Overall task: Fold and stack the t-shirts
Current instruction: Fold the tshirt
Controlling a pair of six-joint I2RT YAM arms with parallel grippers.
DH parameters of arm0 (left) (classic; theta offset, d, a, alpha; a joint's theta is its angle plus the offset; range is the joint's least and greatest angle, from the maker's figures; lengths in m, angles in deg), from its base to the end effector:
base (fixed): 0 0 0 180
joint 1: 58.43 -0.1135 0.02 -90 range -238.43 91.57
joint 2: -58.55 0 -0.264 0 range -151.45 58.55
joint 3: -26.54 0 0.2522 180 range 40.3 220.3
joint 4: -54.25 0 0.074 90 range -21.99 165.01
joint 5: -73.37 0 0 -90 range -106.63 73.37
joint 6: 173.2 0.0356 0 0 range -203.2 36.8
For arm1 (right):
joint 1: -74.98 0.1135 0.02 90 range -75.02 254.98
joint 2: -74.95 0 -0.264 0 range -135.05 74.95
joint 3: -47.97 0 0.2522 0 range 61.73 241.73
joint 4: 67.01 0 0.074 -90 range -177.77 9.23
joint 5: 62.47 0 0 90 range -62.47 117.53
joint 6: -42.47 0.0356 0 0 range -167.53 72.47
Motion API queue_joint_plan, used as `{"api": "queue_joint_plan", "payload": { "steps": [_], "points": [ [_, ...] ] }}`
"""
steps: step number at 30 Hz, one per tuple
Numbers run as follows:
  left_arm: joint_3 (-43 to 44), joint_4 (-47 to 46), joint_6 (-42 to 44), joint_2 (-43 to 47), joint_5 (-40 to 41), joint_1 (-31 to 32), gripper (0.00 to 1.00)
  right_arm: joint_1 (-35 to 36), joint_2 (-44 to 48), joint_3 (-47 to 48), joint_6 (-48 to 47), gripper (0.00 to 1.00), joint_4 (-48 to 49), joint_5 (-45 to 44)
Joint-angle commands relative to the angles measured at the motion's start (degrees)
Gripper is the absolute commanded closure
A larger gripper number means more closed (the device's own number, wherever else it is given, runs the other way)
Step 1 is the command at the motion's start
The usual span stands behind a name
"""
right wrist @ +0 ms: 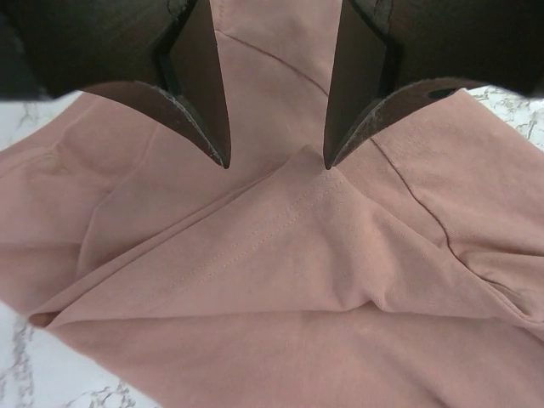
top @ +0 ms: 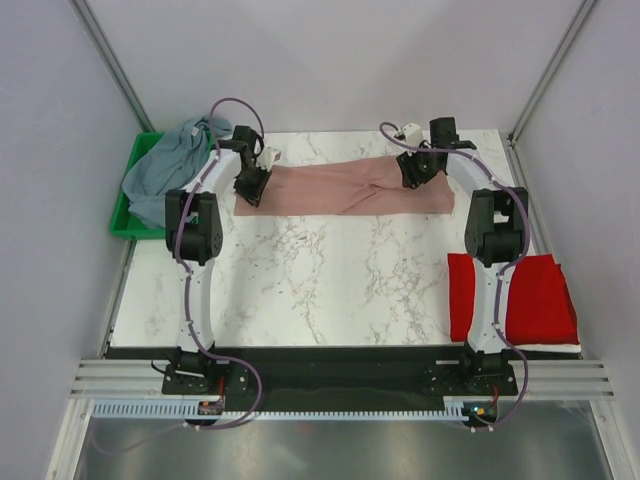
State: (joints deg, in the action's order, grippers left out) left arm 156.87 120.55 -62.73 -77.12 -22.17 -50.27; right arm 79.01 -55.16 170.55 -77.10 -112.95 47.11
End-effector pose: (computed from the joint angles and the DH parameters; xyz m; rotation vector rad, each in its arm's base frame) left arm 0.4889 -0.0736 0.1706 0.7165 2.7189 -0.0865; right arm 0.5020 0.0473 0.1959 -0.8380 2.2951 0.2325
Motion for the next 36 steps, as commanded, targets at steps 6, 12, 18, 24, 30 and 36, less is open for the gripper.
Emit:
{"api": "queue_joint_plan", "payload": {
  "steps": [6,12,18,24,30,36],
  "points": [
    [2.2,0.3,0.6,-2.0,1.7,0.1,0.73,0.5,-1.2,3.5,0.9,0.43,-0.9,1.4],
    [2.5,0.2,0.5,-2.5,2.1,0.1,0.73,0.5,-0.3,2.4,1.1,0.43,-2.0,3.0],
    [2.6,0.2,0.5,-2.2,2.5,0.0,0.73,0.6,-0.2,1.8,1.1,0.43,-2.8,3.8],
    [2.5,0.1,0.6,-2.1,2.8,0.1,0.73,0.6,-2.3,2.7,1.7,0.44,-2.8,4.3],
    [2.2,0.1,0.6,-1.8,3.4,0.1,0.73,0.7,-3.5,3.9,2.3,0.54,-3.3,5.1],
    [2.3,-0.1,0.7,-1.9,3.6,0.1,0.73,0.7,-3.7,3.9,2.5,0.54,-3.3,5.2]
  ]
}}
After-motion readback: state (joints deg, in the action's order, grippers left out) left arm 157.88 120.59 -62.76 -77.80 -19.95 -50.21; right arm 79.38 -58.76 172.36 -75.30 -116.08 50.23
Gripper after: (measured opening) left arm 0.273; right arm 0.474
